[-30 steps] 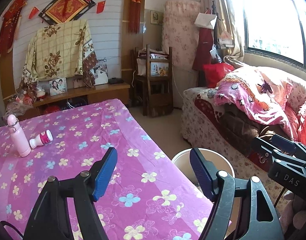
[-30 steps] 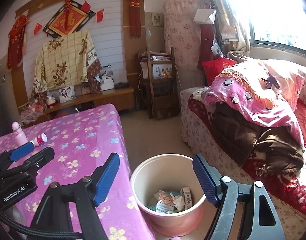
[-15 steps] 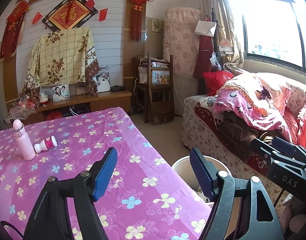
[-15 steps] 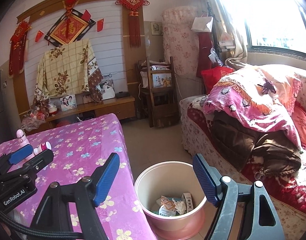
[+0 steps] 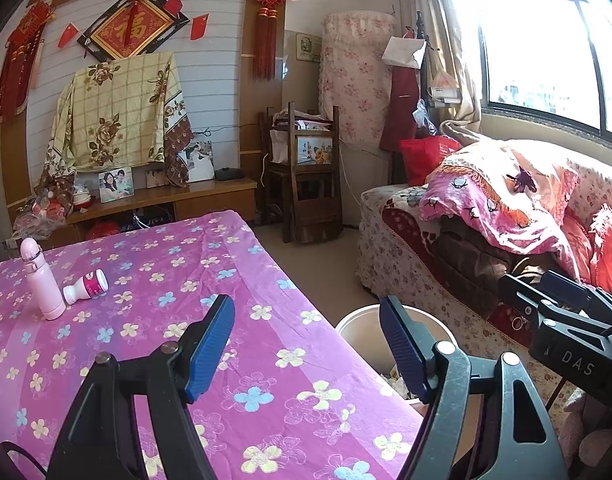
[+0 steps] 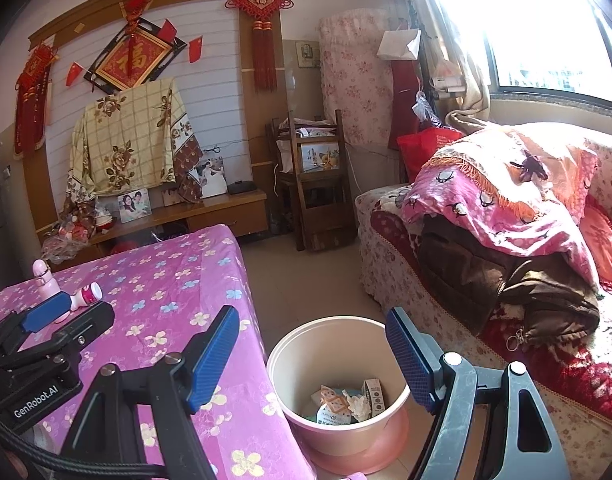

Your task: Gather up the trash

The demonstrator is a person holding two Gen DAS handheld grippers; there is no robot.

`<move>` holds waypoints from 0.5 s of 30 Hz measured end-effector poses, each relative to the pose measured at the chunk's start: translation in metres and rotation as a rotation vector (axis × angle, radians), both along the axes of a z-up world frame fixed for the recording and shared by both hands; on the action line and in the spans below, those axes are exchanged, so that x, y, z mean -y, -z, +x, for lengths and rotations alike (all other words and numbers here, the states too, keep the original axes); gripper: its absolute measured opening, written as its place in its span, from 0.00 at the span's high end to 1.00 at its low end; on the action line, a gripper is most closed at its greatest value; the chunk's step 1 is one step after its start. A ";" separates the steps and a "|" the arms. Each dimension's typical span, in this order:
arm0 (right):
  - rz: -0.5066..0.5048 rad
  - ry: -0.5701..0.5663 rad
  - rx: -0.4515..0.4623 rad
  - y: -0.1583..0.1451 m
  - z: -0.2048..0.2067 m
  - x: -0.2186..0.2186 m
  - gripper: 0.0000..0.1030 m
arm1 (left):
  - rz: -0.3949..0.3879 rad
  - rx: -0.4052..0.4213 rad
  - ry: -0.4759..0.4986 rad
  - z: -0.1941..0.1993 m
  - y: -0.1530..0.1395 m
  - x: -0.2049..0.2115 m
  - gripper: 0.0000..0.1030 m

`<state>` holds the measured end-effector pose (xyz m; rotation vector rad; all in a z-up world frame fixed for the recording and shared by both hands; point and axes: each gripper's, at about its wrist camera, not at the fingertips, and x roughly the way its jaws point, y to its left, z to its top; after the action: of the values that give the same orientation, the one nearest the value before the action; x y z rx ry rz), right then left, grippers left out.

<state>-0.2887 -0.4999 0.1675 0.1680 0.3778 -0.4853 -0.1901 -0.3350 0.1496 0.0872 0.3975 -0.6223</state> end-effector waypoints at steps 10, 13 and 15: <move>0.001 -0.001 -0.003 0.001 0.002 0.001 0.24 | -0.005 -0.008 -0.002 0.000 0.000 0.000 0.27; 0.002 -0.001 -0.005 0.002 0.002 0.001 0.24 | -0.003 -0.007 0.000 0.000 0.000 -0.001 0.27; 0.007 0.000 -0.006 0.003 0.002 0.003 0.24 | -0.002 -0.008 0.003 0.000 0.000 -0.001 0.27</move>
<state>-0.2864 -0.5026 0.1641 0.1735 0.3859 -0.4842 -0.1897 -0.3341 0.1495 0.0833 0.4041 -0.6257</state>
